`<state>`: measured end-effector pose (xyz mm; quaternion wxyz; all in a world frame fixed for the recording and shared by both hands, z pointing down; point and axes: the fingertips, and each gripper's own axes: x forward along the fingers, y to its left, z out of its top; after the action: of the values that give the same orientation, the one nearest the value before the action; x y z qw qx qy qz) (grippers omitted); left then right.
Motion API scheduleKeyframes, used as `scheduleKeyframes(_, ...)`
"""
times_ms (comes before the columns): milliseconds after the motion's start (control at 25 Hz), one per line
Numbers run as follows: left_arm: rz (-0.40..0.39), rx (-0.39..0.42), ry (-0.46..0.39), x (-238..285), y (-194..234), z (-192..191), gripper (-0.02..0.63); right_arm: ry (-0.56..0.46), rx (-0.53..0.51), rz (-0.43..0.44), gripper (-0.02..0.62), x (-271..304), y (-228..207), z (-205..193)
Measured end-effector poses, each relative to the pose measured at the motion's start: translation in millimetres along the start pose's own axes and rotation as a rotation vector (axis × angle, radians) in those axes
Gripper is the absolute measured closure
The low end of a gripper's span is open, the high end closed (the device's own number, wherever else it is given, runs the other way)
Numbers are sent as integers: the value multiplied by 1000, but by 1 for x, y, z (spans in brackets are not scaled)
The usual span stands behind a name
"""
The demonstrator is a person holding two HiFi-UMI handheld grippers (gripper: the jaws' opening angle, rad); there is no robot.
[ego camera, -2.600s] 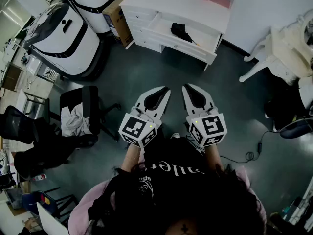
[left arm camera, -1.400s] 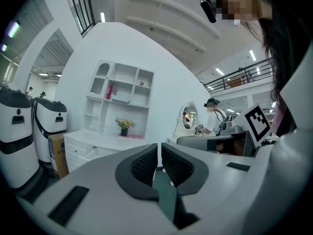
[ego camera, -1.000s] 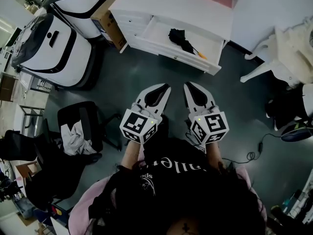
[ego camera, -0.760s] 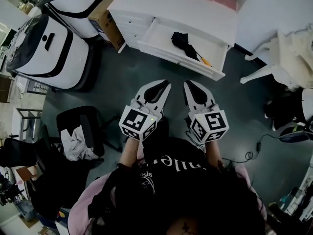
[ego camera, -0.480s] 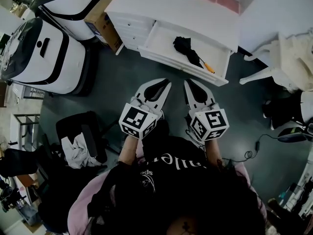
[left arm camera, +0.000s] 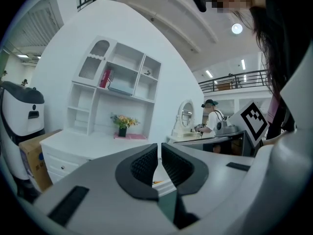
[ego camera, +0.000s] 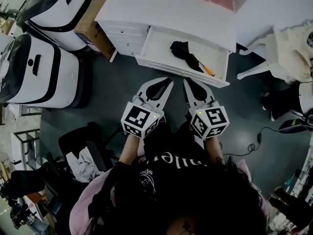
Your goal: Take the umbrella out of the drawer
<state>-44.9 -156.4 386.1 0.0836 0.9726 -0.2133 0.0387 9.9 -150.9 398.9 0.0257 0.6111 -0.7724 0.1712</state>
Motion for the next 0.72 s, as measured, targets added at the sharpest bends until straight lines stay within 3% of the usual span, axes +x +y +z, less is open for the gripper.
scheduleKeyframes(400, 3, -23, 21, 30, 23, -4, 574, 30, 27, -16, 545, 27, -35, 2)
scheduleKeyframes(720, 77, -41, 34, 74, 51, -5, 574, 87, 43, 44, 545, 70, -84, 3)
